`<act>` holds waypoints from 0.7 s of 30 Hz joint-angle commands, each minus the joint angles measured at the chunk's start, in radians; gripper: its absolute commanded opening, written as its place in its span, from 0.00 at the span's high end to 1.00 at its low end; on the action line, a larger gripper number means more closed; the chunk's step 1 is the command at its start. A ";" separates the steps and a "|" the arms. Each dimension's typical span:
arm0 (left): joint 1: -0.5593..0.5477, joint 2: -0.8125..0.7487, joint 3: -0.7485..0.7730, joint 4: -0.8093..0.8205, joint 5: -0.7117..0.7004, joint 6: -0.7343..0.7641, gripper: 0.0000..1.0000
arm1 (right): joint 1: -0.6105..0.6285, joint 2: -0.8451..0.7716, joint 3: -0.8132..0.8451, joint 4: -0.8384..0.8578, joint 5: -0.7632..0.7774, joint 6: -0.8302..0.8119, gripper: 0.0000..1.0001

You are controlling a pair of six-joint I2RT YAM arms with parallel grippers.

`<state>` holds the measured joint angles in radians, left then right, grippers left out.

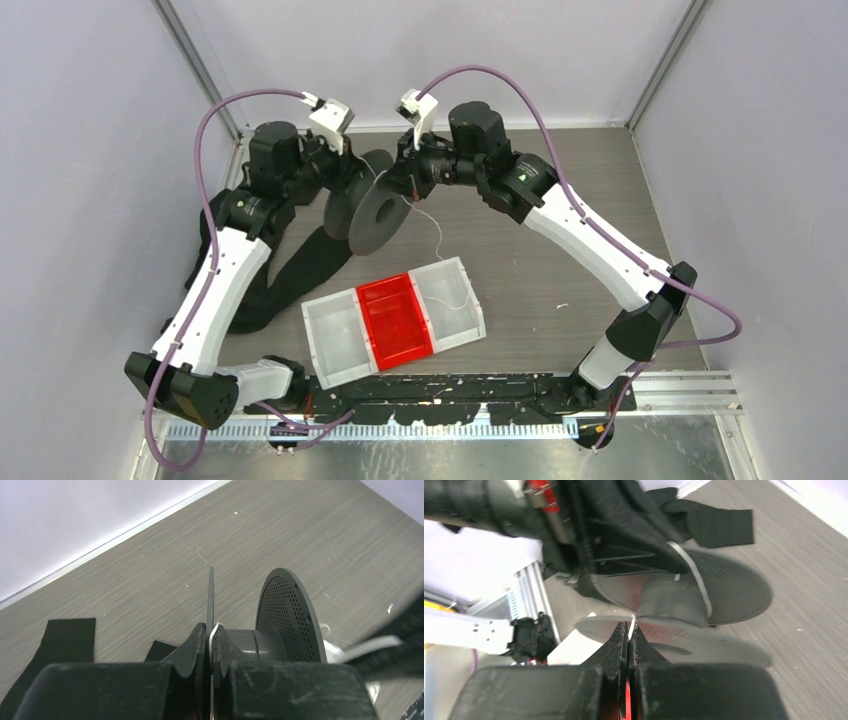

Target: Wrap the cables

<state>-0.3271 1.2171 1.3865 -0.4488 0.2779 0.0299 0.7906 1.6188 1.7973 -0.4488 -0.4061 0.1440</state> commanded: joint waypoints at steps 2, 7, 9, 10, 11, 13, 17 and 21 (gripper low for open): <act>0.008 -0.018 0.104 -0.073 0.174 0.111 1.00 | -0.016 -0.034 0.032 0.077 0.183 -0.062 1.00; 0.008 -0.039 0.143 -0.129 0.247 0.149 1.00 | -0.080 -0.069 -0.064 0.120 0.247 -0.033 0.94; 0.008 -0.047 0.160 -0.138 0.263 0.151 1.00 | -0.120 -0.089 -0.121 0.160 0.223 0.010 0.87; 0.008 -0.050 0.170 -0.141 0.274 0.148 1.00 | -0.140 -0.096 -0.149 0.182 0.204 0.032 0.87; 0.008 -0.051 0.180 -0.141 0.283 0.144 1.00 | -0.155 -0.100 -0.175 0.200 0.196 0.051 0.87; 0.008 -0.051 0.205 -0.147 0.302 0.133 1.00 | -0.177 -0.103 -0.217 0.231 0.182 0.082 0.82; 0.008 -0.045 0.255 -0.162 0.344 0.116 1.00 | -0.195 -0.094 -0.286 0.291 0.180 0.117 0.70; 0.008 -0.053 0.270 -0.135 0.323 0.077 1.00 | -0.216 -0.078 -0.333 0.332 0.162 0.154 0.63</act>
<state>-0.3187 1.2106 1.6001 -0.6399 0.5545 0.1539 0.5846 1.5475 1.4891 -0.2455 -0.2451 0.2436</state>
